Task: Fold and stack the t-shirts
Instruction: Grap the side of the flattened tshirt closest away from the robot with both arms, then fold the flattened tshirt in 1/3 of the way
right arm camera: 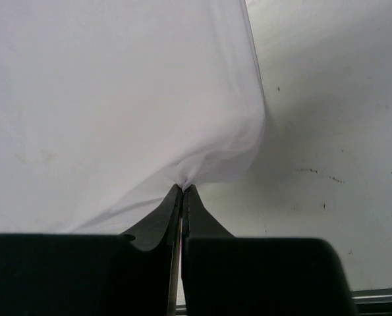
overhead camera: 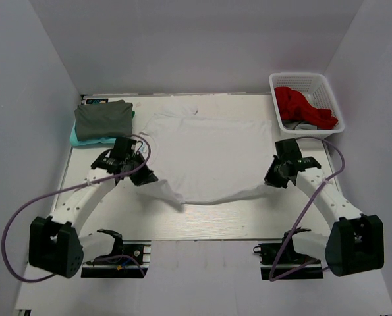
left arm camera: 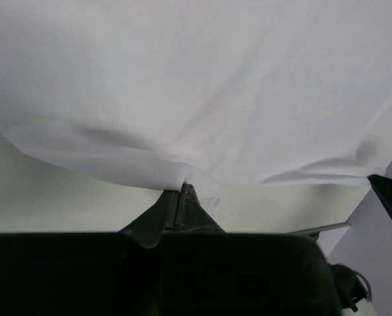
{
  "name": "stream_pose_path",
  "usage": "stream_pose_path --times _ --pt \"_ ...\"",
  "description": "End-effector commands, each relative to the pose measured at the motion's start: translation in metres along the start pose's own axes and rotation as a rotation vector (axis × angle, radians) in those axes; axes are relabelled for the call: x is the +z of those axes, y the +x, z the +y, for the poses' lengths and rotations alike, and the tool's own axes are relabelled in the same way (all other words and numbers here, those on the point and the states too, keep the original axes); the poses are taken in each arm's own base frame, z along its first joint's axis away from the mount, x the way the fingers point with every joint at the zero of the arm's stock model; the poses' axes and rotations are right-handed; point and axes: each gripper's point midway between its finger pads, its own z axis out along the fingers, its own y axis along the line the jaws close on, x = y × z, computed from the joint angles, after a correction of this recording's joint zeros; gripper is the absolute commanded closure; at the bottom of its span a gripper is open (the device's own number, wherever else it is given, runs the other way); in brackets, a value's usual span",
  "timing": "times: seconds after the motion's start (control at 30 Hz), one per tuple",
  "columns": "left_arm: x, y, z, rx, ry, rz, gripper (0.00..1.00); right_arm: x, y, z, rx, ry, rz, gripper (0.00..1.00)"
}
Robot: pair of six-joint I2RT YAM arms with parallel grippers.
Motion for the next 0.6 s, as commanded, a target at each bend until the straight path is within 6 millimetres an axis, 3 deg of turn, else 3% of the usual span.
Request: stream_pose_path --times 0.0,0.07,0.3,0.57 --pt "-0.005 -0.051 -0.035 0.046 0.036 -0.141 1.00 -0.008 -0.033 0.013 -0.030 -0.003 -0.072 1.00" --pt "0.005 -0.066 -0.038 0.043 0.008 -0.165 1.00 -0.006 -0.040 0.013 -0.035 0.032 -0.070 1.00" --pt "0.005 -0.120 -0.061 0.054 -0.028 -0.299 1.00 -0.010 -0.090 0.024 -0.026 0.083 -0.180 1.00" --pt "0.006 -0.157 -0.082 0.124 -0.008 -0.406 1.00 0.001 -0.108 0.029 -0.047 0.131 -0.156 1.00"
